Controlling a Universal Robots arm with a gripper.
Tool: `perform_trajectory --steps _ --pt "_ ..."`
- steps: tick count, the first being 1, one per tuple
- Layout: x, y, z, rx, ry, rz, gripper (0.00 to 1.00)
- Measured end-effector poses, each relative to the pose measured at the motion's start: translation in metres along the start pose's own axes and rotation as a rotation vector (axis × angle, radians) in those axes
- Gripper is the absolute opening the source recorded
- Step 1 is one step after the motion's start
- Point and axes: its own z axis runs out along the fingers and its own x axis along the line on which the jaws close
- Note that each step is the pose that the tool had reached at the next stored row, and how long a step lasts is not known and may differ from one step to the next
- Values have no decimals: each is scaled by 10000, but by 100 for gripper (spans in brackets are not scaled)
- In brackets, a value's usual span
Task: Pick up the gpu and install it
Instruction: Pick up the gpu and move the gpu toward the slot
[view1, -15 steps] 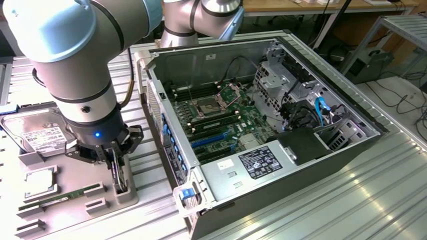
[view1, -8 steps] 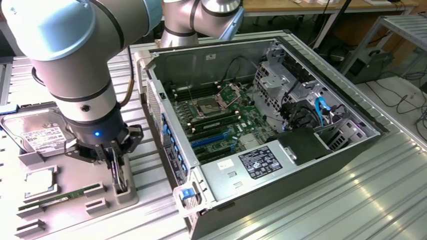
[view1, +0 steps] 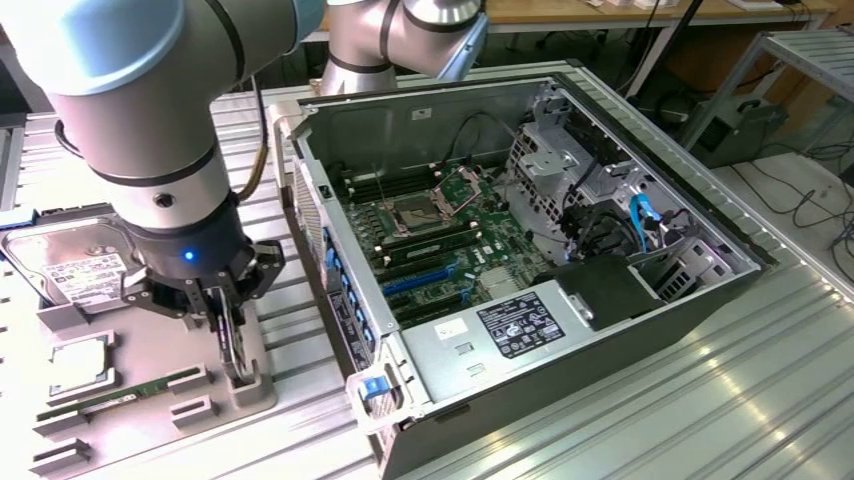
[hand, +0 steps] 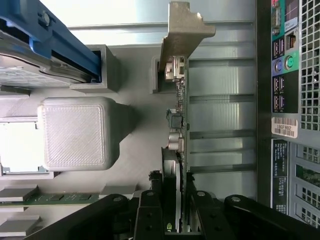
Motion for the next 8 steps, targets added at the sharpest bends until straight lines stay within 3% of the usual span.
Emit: perform_trajectory --steps 8 --pt "-2 0 -104 0 0 0 27"
